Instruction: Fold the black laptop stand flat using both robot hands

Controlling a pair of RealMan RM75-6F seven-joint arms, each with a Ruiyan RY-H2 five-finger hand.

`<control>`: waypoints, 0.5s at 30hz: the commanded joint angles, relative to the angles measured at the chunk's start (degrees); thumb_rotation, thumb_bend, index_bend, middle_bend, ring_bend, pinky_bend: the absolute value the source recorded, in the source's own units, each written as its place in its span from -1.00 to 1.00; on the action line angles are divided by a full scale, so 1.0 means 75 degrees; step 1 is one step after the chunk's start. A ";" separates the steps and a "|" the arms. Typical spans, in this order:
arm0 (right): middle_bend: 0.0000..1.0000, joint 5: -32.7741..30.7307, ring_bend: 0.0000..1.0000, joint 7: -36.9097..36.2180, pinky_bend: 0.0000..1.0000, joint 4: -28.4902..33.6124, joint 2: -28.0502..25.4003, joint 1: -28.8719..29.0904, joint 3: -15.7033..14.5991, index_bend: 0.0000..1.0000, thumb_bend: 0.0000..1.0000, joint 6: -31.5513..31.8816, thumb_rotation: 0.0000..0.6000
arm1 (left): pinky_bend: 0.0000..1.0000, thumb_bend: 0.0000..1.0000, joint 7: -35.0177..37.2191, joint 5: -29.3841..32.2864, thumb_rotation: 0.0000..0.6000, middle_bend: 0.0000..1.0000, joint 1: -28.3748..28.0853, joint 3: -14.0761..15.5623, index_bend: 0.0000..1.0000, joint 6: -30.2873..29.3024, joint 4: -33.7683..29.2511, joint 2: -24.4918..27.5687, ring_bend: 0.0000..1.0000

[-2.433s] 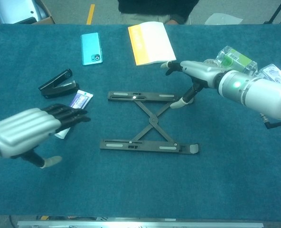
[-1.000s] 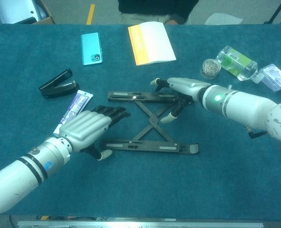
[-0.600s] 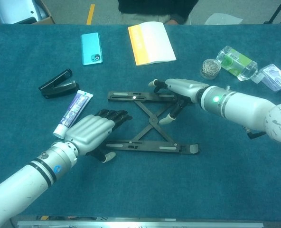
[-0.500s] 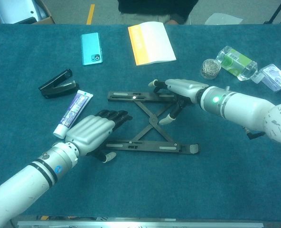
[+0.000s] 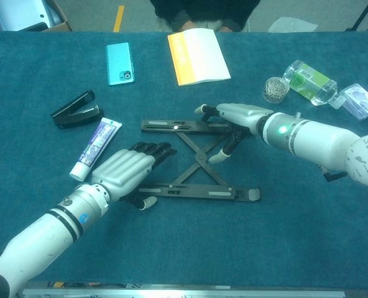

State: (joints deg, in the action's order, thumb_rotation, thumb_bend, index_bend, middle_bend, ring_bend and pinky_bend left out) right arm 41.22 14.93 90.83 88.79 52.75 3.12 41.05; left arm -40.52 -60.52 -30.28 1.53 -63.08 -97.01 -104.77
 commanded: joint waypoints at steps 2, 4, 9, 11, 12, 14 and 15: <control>-0.72 0.0005 -1.00 0.0010 -0.92 0.0002 0.0000 0.0008 -0.0010 -1.00 -0.89 0.0000 0.72 | -1.00 -0.42 -0.0008 0.0046 1.00 -1.00 -0.0016 -0.0001 -1.00 0.0030 0.0057 -0.0057 -1.00; -0.72 -0.0006 -1.00 0.0014 -0.92 0.0003 -0.0004 0.0018 -0.0014 -1.00 -0.89 -0.0010 0.72 | -1.00 -0.42 -0.0006 0.0061 1.00 -1.00 -0.0025 -0.0009 -1.00 0.0036 0.0093 -0.0092 -1.00; -0.72 -0.0072 -1.00 0.0049 -0.92 -0.0017 -0.0003 0.0053 -0.0045 -1.00 -0.89 -0.0043 0.72 | -1.00 -0.42 0.0025 0.0051 1.00 -1.00 -0.0040 -0.0057 -1.00 0.0006 0.0104 -0.0122 -1.00; -0.72 -0.0079 -1.00 0.0064 -0.92 -0.0030 0.0006 0.0061 -0.0060 -1.00 -0.89 -0.0044 0.72 | -1.00 -0.42 0.0027 0.0050 1.00 -1.00 -0.0049 -0.0080 -1.00 -0.0007 0.0093 -0.0112 -1.00; -0.72 -0.0079 -1.00 0.0071 -0.92 -0.0038 0.0015 0.0062 -0.0067 -1.00 -0.89 -0.0035 0.72 | -1.00 -0.42 0.0019 0.0061 1.00 -1.00 -0.0055 -0.0093 -1.00 -0.0015 0.0083 -0.0103 -1.00; -0.72 -0.0087 -1.00 0.0064 -0.92 -0.0037 0.0022 0.0064 -0.0069 -1.00 -0.89 -0.0041 0.72 | -1.00 -0.42 0.0009 0.0078 1.00 -1.00 -0.0066 -0.0109 -1.00 -0.0017 0.0076 -0.0097 -1.00; -0.72 -0.0086 -1.00 0.0069 -0.92 -0.0036 0.0024 0.0070 -0.0074 -1.00 -0.89 -0.0048 0.72 | -1.00 -0.42 0.0013 0.0096 1.00 -1.00 -0.0074 -0.0121 -1.00 -0.0008 0.0078 -0.0100 -1.00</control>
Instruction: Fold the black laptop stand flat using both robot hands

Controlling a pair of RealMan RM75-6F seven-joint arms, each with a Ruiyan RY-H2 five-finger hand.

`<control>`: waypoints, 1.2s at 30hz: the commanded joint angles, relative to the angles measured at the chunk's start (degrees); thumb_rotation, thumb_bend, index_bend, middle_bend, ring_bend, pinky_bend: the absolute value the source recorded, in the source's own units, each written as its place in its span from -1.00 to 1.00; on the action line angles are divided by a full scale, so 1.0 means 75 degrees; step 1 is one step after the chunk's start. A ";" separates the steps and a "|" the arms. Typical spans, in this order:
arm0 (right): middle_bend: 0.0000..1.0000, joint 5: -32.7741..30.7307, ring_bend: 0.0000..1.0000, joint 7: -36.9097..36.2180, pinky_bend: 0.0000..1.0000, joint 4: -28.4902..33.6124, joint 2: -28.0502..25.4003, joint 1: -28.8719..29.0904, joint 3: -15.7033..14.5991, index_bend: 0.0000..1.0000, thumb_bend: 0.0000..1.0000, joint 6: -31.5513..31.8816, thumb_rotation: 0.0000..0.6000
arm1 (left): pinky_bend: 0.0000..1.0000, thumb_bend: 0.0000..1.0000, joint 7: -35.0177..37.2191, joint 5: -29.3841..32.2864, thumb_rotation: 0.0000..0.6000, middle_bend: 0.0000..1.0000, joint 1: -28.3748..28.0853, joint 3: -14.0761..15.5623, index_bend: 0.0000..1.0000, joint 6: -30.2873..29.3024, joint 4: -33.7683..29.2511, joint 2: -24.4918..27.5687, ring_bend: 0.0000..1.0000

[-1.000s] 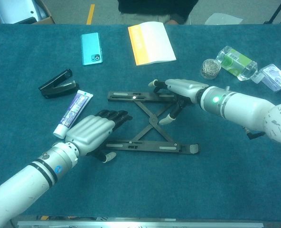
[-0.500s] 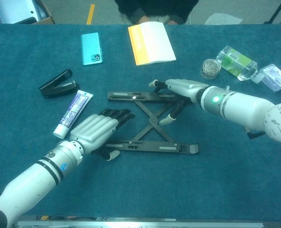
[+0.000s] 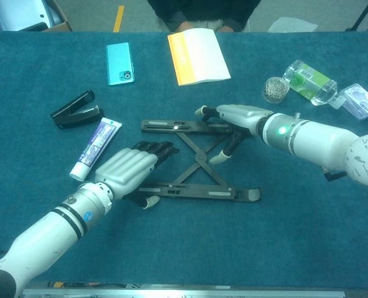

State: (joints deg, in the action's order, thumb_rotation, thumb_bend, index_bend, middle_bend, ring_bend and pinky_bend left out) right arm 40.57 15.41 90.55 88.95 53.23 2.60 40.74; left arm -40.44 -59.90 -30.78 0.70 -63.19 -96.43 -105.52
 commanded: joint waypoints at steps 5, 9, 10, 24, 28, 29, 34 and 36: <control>-0.72 0.0002 -1.00 -0.0001 -0.92 0.0038 0.0026 0.0019 -0.0029 -1.00 -0.89 -0.0046 0.72 | -1.00 -0.43 0.0018 0.0064 1.00 -1.00 -0.0029 -0.0025 -1.00 0.0029 0.0030 -0.0033 -1.00; -0.72 0.0070 -1.00 -0.0004 -0.92 0.0143 -0.0004 0.0021 -0.0057 -1.00 -0.89 -0.0067 0.72 | -1.00 -0.43 0.0056 0.0041 1.00 -1.00 -0.0047 -0.0042 -1.00 0.0030 0.0042 -0.0050 -1.00; -0.72 0.0083 -1.00 -0.0010 -0.92 0.0174 -0.0015 0.0019 -0.0060 -1.00 -0.89 -0.0066 0.72 | -1.00 -0.43 0.0066 0.0032 1.00 -1.00 -0.0051 -0.0049 -1.00 0.0026 0.0051 -0.0056 -1.00; -0.72 0.0178 -1.00 -0.0050 -0.92 0.0518 -0.0117 0.0034 -0.0146 -1.00 -0.89 -0.0103 0.72 | -1.00 -0.43 0.0290 -0.0191 1.00 -1.00 -0.0053 -0.0140 -1.00 -0.0082 0.0167 -0.0085 -1.00; -0.72 0.0219 -1.00 -0.0070 -0.92 0.0649 -0.0159 0.0037 -0.0159 -1.00 -0.89 -0.0098 0.73 | -1.00 -0.43 0.0312 -0.0203 1.00 -1.00 -0.0061 -0.0149 -1.00 -0.0071 0.0198 -0.0092 -1.00; -0.72 0.0230 -1.00 -0.0073 -0.92 0.0680 -0.0170 0.0038 -0.0163 -1.00 -0.89 -0.0096 0.72 | -1.00 -0.43 0.0317 -0.0208 1.00 -1.00 -0.0066 -0.0156 -1.00 -0.0068 0.0207 -0.0095 -1.00; -0.72 0.0262 -1.00 -0.0060 -0.92 0.0832 -0.0214 0.0047 -0.0217 -1.00 -0.89 -0.0080 0.72 | -1.00 -0.43 0.0342 -0.0207 1.00 -1.00 -0.0102 -0.0230 -1.00 -0.0050 0.0244 -0.0113 -1.00; -0.72 0.0265 -1.00 -0.0054 -0.92 0.0888 -0.0233 0.0051 -0.0242 -1.00 -0.89 -0.0077 0.72 | -1.00 -0.43 0.0365 -0.0206 1.00 -1.00 -0.0115 -0.0262 -1.00 -0.0043 0.0254 -0.0115 -1.00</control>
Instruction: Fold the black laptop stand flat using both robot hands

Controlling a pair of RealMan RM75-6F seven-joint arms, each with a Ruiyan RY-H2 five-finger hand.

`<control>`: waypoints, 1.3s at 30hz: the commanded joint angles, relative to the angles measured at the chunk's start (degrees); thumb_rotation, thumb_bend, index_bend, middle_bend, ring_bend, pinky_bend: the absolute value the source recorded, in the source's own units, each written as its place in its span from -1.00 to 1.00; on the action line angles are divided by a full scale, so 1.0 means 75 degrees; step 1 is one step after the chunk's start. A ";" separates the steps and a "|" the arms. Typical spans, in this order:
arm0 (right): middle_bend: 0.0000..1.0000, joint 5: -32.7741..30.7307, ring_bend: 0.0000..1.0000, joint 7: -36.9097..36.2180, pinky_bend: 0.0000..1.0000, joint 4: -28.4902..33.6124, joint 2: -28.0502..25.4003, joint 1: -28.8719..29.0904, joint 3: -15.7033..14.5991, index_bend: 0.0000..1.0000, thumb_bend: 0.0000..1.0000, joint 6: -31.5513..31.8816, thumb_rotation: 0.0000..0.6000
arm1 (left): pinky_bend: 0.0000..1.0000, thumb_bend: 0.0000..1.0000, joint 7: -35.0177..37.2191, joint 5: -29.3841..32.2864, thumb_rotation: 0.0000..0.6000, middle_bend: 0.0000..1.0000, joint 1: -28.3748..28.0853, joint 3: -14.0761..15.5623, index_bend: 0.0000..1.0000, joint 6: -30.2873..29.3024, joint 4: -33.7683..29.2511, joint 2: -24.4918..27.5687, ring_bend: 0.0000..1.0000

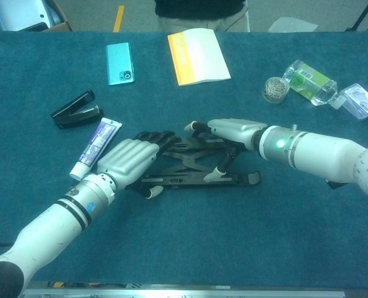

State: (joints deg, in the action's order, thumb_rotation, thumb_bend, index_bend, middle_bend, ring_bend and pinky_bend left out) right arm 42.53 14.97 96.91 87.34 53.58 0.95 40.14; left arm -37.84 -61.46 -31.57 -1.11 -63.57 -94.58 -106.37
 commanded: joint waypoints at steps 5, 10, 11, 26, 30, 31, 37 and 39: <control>-0.72 0.0002 -1.00 0.0015 -0.92 0.0162 -0.0048 0.0025 -0.0084 -1.00 -0.89 -0.0021 0.72 | -1.00 -0.43 0.0015 0.0024 1.00 -1.00 -0.0051 -0.0086 -1.00 0.0023 0.0035 0.0007 -1.00; -0.72 0.0043 -1.00 0.0014 -0.92 0.0320 -0.0097 0.0044 -0.0131 -1.00 -0.89 -0.0033 0.72 | -1.00 -0.43 0.0004 0.0107 1.00 -1.00 -0.0100 -0.0164 -1.00 0.0060 0.0078 0.0009 -1.00; -0.72 0.0054 -1.00 0.0014 -0.92 0.0353 -0.0112 0.0045 -0.0142 -1.00 -0.89 -0.0032 0.72 | -1.00 -0.43 -0.0003 0.0123 1.00 -1.00 -0.0112 -0.0177 -1.00 0.0068 0.0088 0.0007 -1.00; -0.71 0.0084 -1.00 -0.0100 -0.92 0.0828 -0.0339 0.0098 -0.0260 -1.00 -0.89 -0.0118 0.72 | -1.00 -0.43 0.0005 0.0364 1.00 -1.00 -0.0275 -0.0372 -1.00 0.0160 0.0233 -0.0037 -1.00; -0.71 0.0107 -1.00 -0.0133 -0.92 0.0916 -0.0377 0.0125 -0.0274 -1.00 -0.89 -0.0139 0.72 | -1.00 -0.43 0.0027 0.0409 1.00 -1.00 -0.0317 -0.0424 -1.00 0.0165 0.0266 -0.0046 -1.00; -0.71 0.0122 -1.00 -0.0137 -0.92 0.0928 -0.0381 0.0127 -0.0273 -1.00 -0.89 -0.0127 0.72 | -1.00 -0.43 0.0031 0.0420 1.00 -1.00 -0.0323 -0.0431 -1.00 0.0167 0.0270 -0.0043 -1.00; -0.71 0.0290 -1.00 -0.0217 -0.92 0.1068 -0.0572 0.0107 -0.0148 -1.00 -0.89 0.0047 0.72 | -1.00 -0.43 -0.0108 0.0463 1.00 -1.00 -0.0353 -0.0383 -1.00 0.0120 0.0117 0.0171 -1.00; -0.71 0.0362 -1.00 -0.0256 -0.92 0.1147 -0.0710 0.0083 -0.0086 -1.00 -0.89 0.0130 0.72 | -1.00 -0.43 -0.0175 0.0498 1.00 -1.00 -0.0352 -0.0364 -1.00 0.0093 -0.0014 0.0323 -1.00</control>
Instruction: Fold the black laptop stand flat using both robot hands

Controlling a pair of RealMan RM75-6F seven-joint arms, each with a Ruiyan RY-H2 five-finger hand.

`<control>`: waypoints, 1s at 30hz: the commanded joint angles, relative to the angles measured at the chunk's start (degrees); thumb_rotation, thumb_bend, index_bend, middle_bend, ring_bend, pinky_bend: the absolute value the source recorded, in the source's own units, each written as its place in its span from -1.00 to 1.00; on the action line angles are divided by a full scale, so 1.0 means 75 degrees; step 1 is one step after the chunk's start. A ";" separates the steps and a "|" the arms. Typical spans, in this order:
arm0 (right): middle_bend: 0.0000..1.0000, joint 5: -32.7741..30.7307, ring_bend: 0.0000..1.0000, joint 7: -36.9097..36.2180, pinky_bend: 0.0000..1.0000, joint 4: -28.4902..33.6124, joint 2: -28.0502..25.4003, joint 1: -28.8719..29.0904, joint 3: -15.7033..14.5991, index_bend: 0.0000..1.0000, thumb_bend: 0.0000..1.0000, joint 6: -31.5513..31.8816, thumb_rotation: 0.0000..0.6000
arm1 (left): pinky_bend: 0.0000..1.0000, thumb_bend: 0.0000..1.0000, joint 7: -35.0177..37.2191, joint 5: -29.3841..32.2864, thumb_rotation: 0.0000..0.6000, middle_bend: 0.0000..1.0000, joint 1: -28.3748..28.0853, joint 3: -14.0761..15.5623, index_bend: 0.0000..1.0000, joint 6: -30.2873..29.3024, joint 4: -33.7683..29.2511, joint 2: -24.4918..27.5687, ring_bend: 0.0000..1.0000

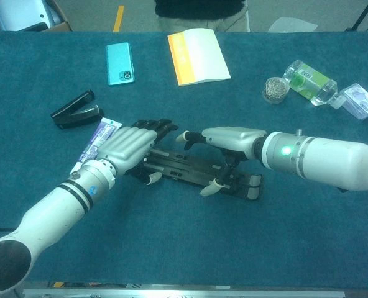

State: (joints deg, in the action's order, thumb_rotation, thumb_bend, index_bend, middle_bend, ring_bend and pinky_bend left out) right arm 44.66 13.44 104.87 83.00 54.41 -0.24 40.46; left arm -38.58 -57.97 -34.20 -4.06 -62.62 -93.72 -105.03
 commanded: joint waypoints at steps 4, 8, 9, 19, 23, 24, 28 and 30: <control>-0.71 0.0225 -1.00 -0.0299 -0.92 0.0335 -0.0572 -0.0171 0.0194 -1.00 -0.89 0.0221 0.72 | -1.00 -0.43 -0.0258 0.0099 1.00 -1.00 -0.0001 0.0041 -1.00 -0.0155 -0.0468 0.0572 -1.00; -0.71 0.0476 -1.00 -0.0606 -0.92 0.0504 -0.1030 -0.0447 0.0264 -1.00 -0.89 0.0451 0.72 | -1.00 -0.43 -0.0172 -0.0081 1.00 -1.00 0.0060 0.0052 -1.00 -0.0324 -0.0853 0.1074 -1.00; -0.71 0.0586 -1.00 -0.0692 -0.92 0.0545 -0.1167 -0.0547 0.0274 -1.00 -0.89 0.0537 0.72 | -1.00 -0.43 -0.0076 -0.0220 1.00 -1.00 0.0081 0.0062 -1.00 -0.0362 -0.0937 0.1248 -1.00; -0.71 0.1683 -1.00 -0.0881 -0.92 0.0434 -0.1877 -0.1591 0.0082 -1.00 -0.83 0.1829 0.80 | -1.00 -0.43 0.1856 -0.1156 1.00 -1.00 0.0384 -0.0098 -1.00 -0.0390 -0.1070 0.2907 -1.00; -0.71 0.2291 -1.00 -0.0851 -0.92 0.0359 -0.1946 -0.2165 -0.0037 -1.00 -0.80 0.2704 0.99 | -1.00 -0.43 0.2696 -0.1693 1.00 -1.00 0.0660 0.0002 -1.00 -0.0590 -0.1034 0.3533 -1.00; -0.71 0.2493 -1.00 -0.0805 -0.92 0.0323 -0.1945 -0.2352 -0.0083 -1.00 -0.80 0.3002 1.00 | -1.00 -0.43 0.2975 -0.1857 1.00 -1.00 0.0764 0.0030 -1.00 -0.0700 -0.1020 0.3681 -1.00; -0.71 0.3030 -1.00 -0.0594 -0.92 0.0210 -0.1943 -0.2976 -0.0263 -1.00 -0.80 0.3926 1.00 | -1.00 -0.43 0.3740 -0.2533 1.00 -1.00 0.1114 0.0189 -1.00 -0.1174 -0.0915 0.4074 -1.00; -0.71 0.3226 -1.00 -0.0575 -0.92 0.0206 -0.1970 -0.3318 -0.0350 -1.00 -0.80 0.4348 1.00 | -1.00 -0.43 0.4065 -0.2870 1.00 -1.00 0.1325 0.0299 -1.00 -0.1477 -0.0872 0.4254 -1.00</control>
State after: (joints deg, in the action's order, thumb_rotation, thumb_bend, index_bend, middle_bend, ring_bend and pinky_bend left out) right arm 66.30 8.33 106.93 68.52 32.69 -1.69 69.54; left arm -10.86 -76.77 -26.31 -2.89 -71.22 -100.77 -75.18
